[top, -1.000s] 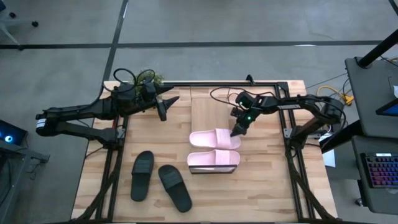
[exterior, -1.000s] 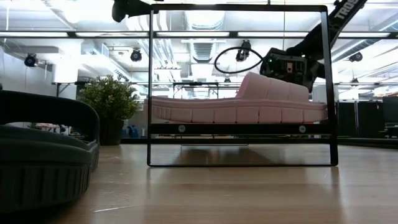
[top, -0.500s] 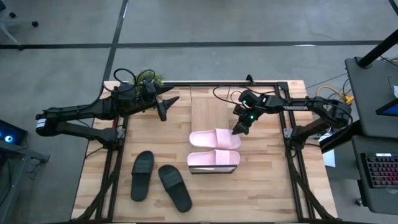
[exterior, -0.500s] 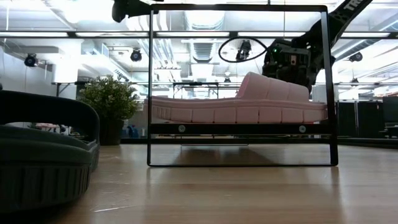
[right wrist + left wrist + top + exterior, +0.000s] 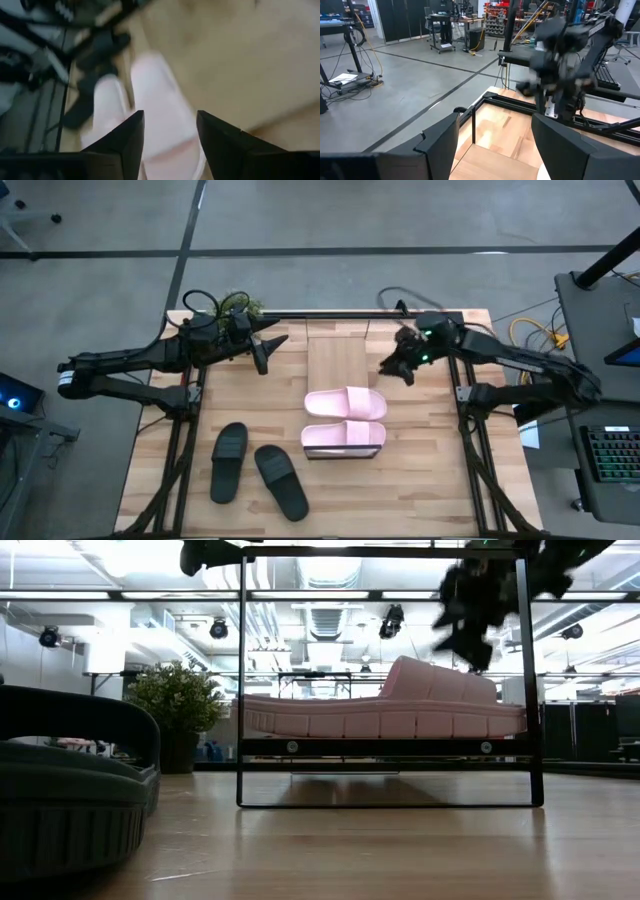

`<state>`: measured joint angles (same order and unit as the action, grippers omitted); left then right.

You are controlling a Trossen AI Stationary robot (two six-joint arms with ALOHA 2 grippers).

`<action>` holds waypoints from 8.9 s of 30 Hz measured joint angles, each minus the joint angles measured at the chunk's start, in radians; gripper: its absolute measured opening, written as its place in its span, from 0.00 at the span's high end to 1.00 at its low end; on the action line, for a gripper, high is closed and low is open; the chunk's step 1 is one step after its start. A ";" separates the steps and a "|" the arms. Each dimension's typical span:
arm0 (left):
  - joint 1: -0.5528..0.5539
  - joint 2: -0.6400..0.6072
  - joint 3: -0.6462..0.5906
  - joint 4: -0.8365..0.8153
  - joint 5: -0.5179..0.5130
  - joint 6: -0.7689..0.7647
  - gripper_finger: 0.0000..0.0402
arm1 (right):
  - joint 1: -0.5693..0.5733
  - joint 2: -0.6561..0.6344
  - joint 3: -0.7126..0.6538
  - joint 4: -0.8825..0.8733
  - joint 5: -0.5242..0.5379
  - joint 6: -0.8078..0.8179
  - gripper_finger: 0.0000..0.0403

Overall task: Pick and place slides into the shelf
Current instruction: Put the right black slide on the shelf

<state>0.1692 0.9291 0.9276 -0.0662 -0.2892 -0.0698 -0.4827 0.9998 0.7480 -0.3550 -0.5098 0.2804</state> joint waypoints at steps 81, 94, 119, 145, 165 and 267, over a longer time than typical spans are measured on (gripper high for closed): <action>-0.007 0.102 -0.293 -0.546 1.008 -0.446 0.41 | 0.738 -0.499 -0.282 0.444 0.904 0.080 0.98; -0.008 0.115 -0.285 -0.591 1.084 -0.306 0.45 | 0.738 -0.499 -0.282 0.443 0.904 0.086 0.98; -0.016 0.213 -0.290 -0.620 1.150 -0.295 0.48 | 0.738 -0.499 -0.282 0.442 0.904 0.113 0.98; -0.187 0.516 -0.287 -0.251 1.140 -0.516 0.48 | 0.738 -0.499 -0.282 0.435 0.904 0.113 0.98; -0.263 0.537 -0.292 -0.124 1.034 -0.632 0.48 | 0.737 -0.499 -0.282 0.412 0.904 0.113 0.98; -0.352 0.232 -0.290 -0.028 1.190 -0.581 1.00 | 0.737 -0.501 -0.282 0.382 0.904 0.112 0.98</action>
<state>-0.1833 1.1607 0.6371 -0.0944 0.9006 -0.6504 0.2546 0.4984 0.4660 0.0269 0.3939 0.3927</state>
